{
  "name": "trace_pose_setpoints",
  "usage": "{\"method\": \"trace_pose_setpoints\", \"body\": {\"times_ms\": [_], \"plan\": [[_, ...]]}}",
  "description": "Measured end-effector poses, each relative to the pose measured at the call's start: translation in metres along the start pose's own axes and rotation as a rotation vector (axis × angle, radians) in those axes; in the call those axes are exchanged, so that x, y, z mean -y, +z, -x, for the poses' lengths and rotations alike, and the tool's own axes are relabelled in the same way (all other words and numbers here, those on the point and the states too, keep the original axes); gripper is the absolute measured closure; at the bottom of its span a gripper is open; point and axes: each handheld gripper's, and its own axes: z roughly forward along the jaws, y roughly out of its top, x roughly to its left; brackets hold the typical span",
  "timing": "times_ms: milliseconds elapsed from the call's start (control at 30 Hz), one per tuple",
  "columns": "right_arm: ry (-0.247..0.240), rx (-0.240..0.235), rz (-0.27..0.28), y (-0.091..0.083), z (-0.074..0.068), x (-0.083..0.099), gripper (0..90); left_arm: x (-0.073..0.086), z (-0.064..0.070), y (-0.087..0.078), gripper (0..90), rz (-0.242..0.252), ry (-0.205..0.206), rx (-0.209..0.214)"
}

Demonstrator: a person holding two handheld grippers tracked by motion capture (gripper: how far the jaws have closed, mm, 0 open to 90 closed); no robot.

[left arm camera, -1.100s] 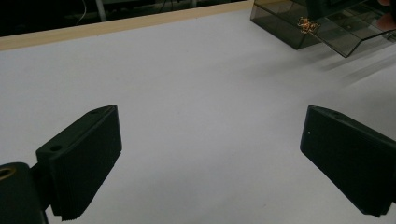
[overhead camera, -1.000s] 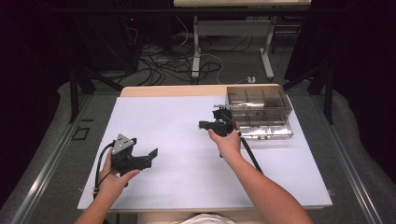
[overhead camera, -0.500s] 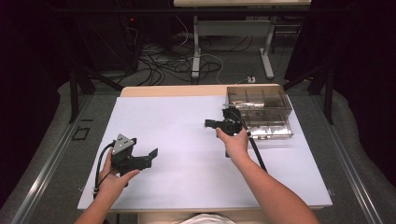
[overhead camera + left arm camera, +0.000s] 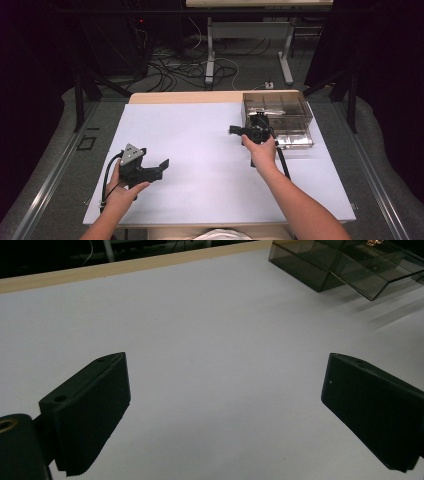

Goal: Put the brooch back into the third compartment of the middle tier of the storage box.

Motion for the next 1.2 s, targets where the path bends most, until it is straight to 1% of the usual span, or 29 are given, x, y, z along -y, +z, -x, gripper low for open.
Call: {"method": "trace_pose_setpoints", "body": {"times_ms": [33,67,100,133,167,233,267,400,433,500,533,567,600,667,700,733,767,867,900,933,967,1000,1033,1067,1100,1200], "plan": [[0.003,-0.002,0.002,-0.001,0.001,0.0,90.0,0.0,0.0,0.0,5.7,0.001,-0.003,0.001],[-0.003,0.008,0.007,-0.002,0.002,-0.001,90.0,0.0,0.0,0.0,5.7,0.001,-0.003,0.002],[-0.001,0.005,0.006,-0.004,0.003,-0.001,90.0,0.0,0.0,0.0,5.7,0.001,-0.004,0.002],[-0.001,0.011,0.006,-0.005,0.004,-0.002,90.0,0.0,0.0,0.0,5.7,0.0,0.0,0.0],[0.013,0.01,0.006,-0.007,0.005,-0.002,90.0,0.0,0.0,0.0,5.7,-0.001,0.0,0.0],[0.018,0.008,0.021,-0.008,0.009,-0.002,90.0,0.0,0.0,0.0,5.7,-0.001,0.0,0.0],[0.022,0.015,0.025,-0.009,0.01,-0.002,90.0,0.0,0.0,0.0,5.7,0.001,0.0,0.0],[0.023,0.023,0.013,-0.015,0.016,-0.003,90.0,0.0,0.0,0.0,5.7,0.0,0.0,0.0],[0.03,0.025,0.035,-0.015,0.016,-0.002,90.0,0.0,0.0,0.0,5.7,0.0,0.0,0.0],[0.035,0.029,0.036,-0.017,0.018,-0.003,90.0,0.0,0.0,0.0,5.7,0.0,-0.001,0.0],[0.033,0.03,0.028,-0.019,0.02,-0.003,90.0,0.0,0.0,0.0,5.7,0.0,-0.002,0.0],[0.04,0.034,0.037,-0.019,0.021,-0.004,90.0,0.0,0.0,0.0,5.7,0.0,-0.002,0.0],[0.034,0.037,0.038,-0.021,0.022,-0.004,90.0,0.0,0.0,0.0,5.7,0.0,-0.002,0.0],[0.038,0.046,0.026,-0.024,0.024,-0.005,90.0,0.0,0.0,0.0,5.7,-0.001,-0.001,0.0],[0.042,0.048,0.039,-0.024,0.025,-0.005,90.0,0.0,0.0,0.0,5.7,-0.001,-0.002,0.0],[0.041,0.049,0.037,-0.026,0.026,-0.006,90.0,0.0,0.0,0.0,5.7,-0.002,-0.002,0.0],[0.033,0.053,0.048,-0.026,0.028,-0.006,90.0,0.0,0.0,0.0,5.7,-0.001,-0.002,0.0],[0.043,0.063,0.056,-0.029,0.031,-0.007,90.0,0.0,0.0,0.0,5.7,-0.002,-0.002,-0.001],[0.039,0.065,0.048,-0.031,0.032,-0.007,90.0,0.0,0.0,0.0,5.7,-0.002,-0.002,-0.001],[0.044,0.072,0.056,-0.032,0.033,-0.008,90.0,0.0,0.0,0.0,5.7,-0.001,-0.003,-0.001],[0.042,0.069,0.053,-0.033,0.035,-0.008,90.0,0.0,0.0,0.0,5.7,-0.002,-0.003,-0.001],[0.049,0.076,0.057,-0.034,0.036,-0.008,90.0,0.0,0.0,0.0,5.7,-0.003,-0.004,-0.001],[0.044,0.082,0.038,-0.036,0.037,-0.009,90.0,0.0,0.0,0.0,5.8,-0.004,-0.004,-0.001],[0.04,0.082,0.041,-0.037,0.038,-0.009,90.0,0.0,0.0,0.0,5.8,-0.004,-0.004,-0.001],[0.039,0.085,0.066,-0.037,0.039,-0.009,90.0,0.0,0.0,0.0,5.7,-0.002,-0.002,-0.002],[0.05,0.093,0.067,-0.04,0.041,-0.01,90.0,0.0,0.0,0.0,5.8,-0.004,-0.005,-0.002]]}}
